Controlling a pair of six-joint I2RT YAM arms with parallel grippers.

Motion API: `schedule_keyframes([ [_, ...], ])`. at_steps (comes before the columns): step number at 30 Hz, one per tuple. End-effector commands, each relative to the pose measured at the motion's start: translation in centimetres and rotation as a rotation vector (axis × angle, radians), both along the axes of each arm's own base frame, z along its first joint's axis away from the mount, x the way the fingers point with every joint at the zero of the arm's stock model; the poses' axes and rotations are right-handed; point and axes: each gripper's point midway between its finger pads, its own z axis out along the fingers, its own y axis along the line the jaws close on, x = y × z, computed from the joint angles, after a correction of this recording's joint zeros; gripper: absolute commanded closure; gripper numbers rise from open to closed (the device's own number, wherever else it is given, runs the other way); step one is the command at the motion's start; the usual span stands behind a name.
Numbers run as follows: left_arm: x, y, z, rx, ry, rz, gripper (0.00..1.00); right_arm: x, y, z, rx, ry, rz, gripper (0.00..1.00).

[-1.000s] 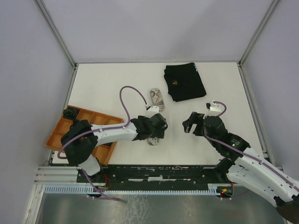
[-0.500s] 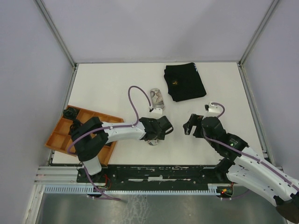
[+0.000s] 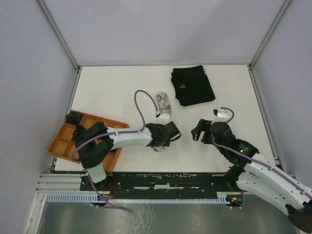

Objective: Organize the sunglasses
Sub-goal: Pick up the sunglasses case from the center of the board.

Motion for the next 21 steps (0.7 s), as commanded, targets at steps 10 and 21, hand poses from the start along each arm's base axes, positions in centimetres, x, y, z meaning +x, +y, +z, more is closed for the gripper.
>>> schedule_keyframes([
  [10, 4.3, 3.0, 9.6, -0.162, -0.227, 0.088, 0.95, 0.3, 0.4, 1.5, 0.014, -0.051, 0.031, 0.12],
  [21, 13.9, 8.3, 12.5, -0.226, -0.318, 0.149, 0.97, 0.7, -0.7, 2.2, -0.013, -0.031, -0.047, 0.02],
])
